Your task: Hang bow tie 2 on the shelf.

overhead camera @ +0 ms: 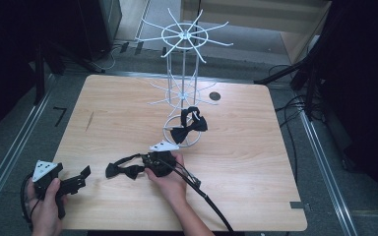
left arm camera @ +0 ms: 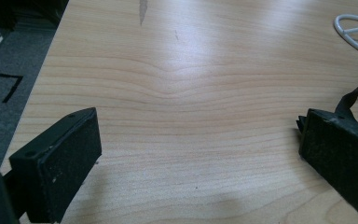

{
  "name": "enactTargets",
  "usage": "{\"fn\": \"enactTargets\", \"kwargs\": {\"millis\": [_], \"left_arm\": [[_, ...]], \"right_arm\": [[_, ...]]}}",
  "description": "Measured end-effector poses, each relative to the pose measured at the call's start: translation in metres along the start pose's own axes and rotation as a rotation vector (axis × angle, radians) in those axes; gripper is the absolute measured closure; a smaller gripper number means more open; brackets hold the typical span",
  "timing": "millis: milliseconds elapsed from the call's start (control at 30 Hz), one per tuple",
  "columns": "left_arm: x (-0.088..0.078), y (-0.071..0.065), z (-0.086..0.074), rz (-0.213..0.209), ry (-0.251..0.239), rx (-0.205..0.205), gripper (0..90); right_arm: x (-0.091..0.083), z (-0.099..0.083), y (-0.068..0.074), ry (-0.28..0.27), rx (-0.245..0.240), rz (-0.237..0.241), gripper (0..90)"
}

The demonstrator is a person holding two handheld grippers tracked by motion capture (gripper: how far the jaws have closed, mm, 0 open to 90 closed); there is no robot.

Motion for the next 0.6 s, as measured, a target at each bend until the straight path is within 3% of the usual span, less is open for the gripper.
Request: {"fn": "enactTargets", "kwargs": {"millis": [233,433,600], "left_arm": [[0.0,0.0,0.0,-0.002,0.004,0.004,0.0],[0.001,0.0,0.0,-0.006,0.003,0.005,0.0],[0.001,0.0,0.001,-0.007,0.001,0.002,0.0]], "right_arm": [[-0.001,-0.002,0.001,0.016,-0.039,-0.015,88.9],[-0.005,-0.005,0.002,-0.007,-0.063,-0.015,90.0],[-0.015,-0.001,0.006,-0.063,-0.092,-0.009,90.0]]}}
Point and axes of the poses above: each handheld gripper's, and its own axes: x roughly forward along the jaws, z roughly out of its top, y roughly to its left, the point moved 4 cm from there along x, roughly forward along the jaws, and after that the axes turned 14 degrees about x, right-handed, at the moved point
